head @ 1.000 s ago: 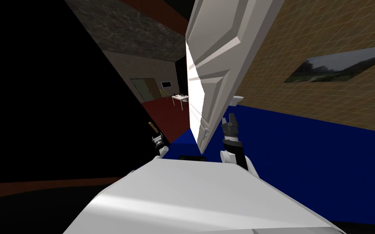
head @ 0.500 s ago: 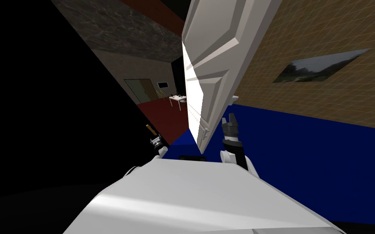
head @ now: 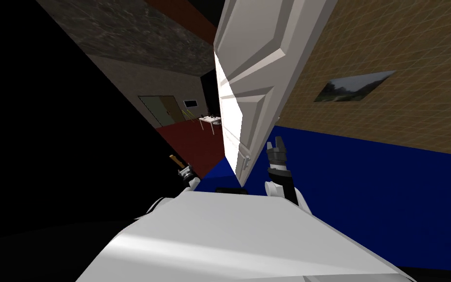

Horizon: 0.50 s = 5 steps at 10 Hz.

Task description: Pull the door open

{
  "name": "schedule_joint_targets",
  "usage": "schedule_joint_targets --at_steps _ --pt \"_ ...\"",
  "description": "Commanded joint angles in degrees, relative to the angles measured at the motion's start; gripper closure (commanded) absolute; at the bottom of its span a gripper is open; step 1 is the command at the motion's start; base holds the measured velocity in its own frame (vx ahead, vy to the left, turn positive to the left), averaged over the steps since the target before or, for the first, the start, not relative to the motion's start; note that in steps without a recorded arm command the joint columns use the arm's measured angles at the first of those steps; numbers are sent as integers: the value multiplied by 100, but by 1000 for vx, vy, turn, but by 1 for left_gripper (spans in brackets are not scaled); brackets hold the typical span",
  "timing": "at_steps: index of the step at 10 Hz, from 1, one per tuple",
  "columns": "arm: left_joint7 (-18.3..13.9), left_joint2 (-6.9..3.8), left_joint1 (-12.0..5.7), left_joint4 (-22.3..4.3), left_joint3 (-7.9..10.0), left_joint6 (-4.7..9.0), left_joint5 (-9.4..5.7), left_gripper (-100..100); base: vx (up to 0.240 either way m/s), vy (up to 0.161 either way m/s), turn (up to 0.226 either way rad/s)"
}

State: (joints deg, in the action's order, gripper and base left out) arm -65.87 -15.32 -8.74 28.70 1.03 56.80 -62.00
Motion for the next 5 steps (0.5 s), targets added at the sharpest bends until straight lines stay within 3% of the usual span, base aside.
schedule_joint_targets --at_steps 1,3,5 --pt "47 -10 124 215 110 -81 29 -100 136 -10 -55" --pt "-195 -94 150 51 413 -135 282 -100 115 45 -168" --pt "-338 -144 166 -47 594 -168 434 -100 84 107 -117"
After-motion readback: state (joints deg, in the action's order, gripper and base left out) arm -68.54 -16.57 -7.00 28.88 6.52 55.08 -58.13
